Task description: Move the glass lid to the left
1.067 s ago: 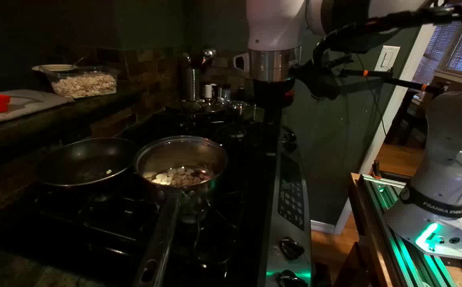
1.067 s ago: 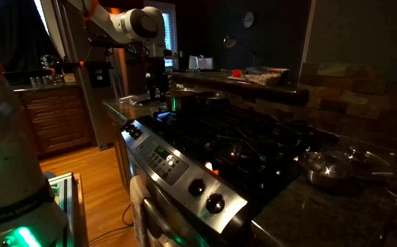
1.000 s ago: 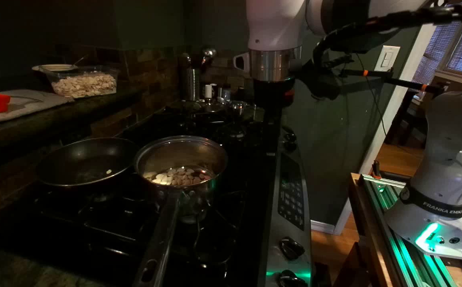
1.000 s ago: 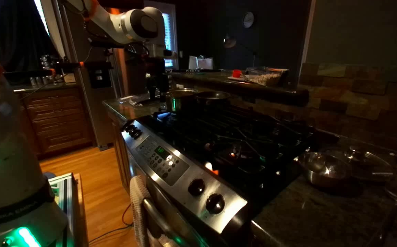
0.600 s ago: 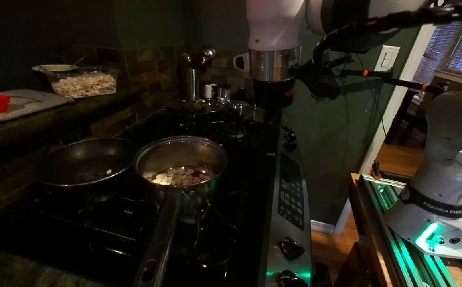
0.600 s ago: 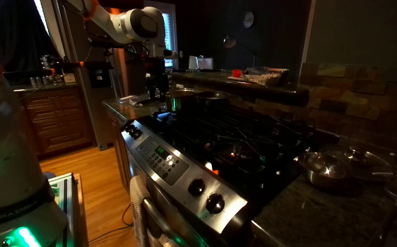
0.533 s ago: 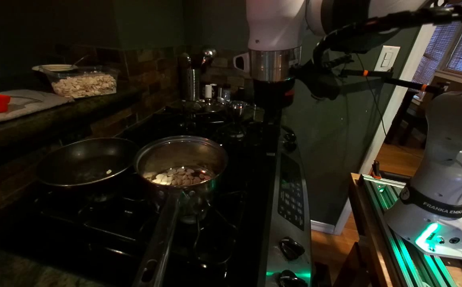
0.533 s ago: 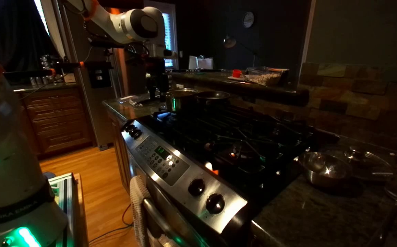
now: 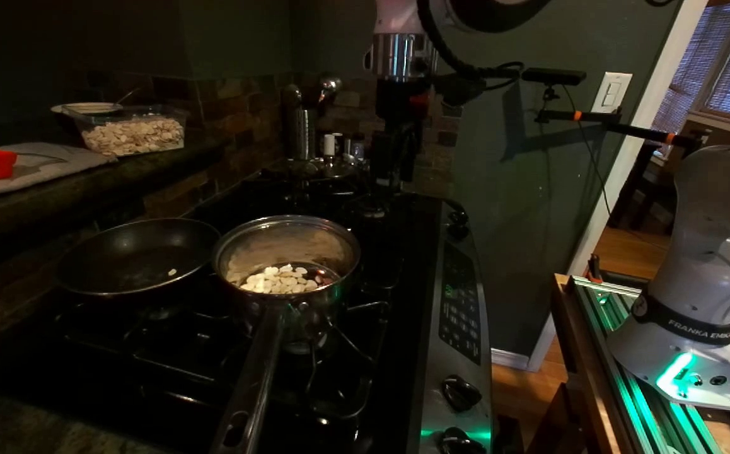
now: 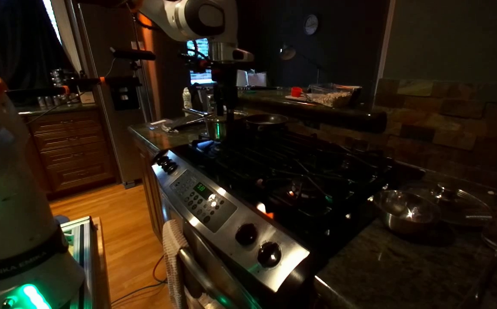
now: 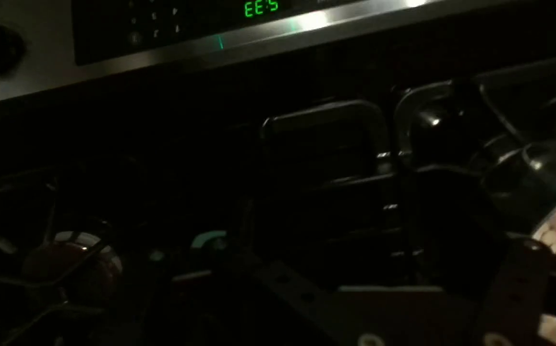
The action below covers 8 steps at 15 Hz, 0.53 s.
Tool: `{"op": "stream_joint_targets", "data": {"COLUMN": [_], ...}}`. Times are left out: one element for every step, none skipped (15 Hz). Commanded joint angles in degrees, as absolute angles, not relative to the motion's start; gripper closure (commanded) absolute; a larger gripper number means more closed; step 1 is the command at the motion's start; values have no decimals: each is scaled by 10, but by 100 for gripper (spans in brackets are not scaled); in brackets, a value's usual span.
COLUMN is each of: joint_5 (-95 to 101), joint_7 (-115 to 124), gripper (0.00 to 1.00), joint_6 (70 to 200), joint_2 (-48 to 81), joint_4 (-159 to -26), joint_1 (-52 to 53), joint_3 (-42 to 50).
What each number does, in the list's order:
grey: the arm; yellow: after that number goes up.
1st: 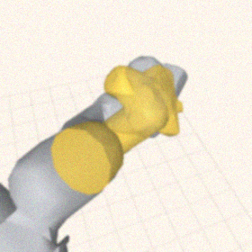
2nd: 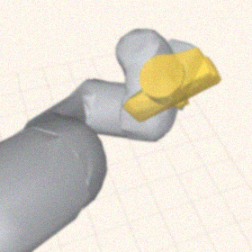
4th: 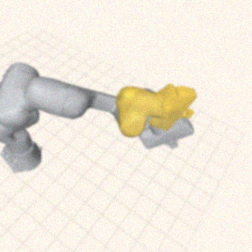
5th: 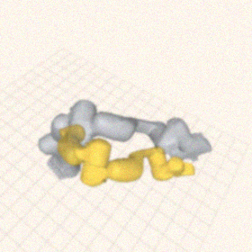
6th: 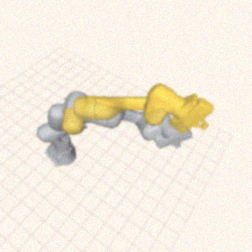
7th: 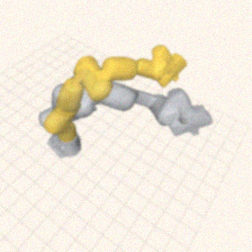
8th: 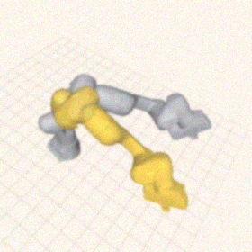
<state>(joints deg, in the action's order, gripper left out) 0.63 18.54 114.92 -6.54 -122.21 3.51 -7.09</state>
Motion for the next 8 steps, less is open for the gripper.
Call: {"op": "stream_joint_targets", "data": {"joint_5": [-33, -42, -50, -55, -63, -74, -71, -77], "joint_7": [170, 167, 170, 175, 177, 168, 173, 172], "gripper": [0, 0, 0, 0, 0, 0, 0, 0], "joint_6": [1155, 1157, 1159, 1163, 1166, 1171, 1174, 1175], "joint_2": [-34, -25, -17, -8, -1, 4, 11, 19], "joint_4": [-1177, -1166, -1156, -1146, -1137, -1128, -1120, -1108], "joint_1": [4, -8, -16, -26, -34, -42, -49, -55], "joint_3": [-23, -7, 5, 17, 27, 37, 45, 52]}}
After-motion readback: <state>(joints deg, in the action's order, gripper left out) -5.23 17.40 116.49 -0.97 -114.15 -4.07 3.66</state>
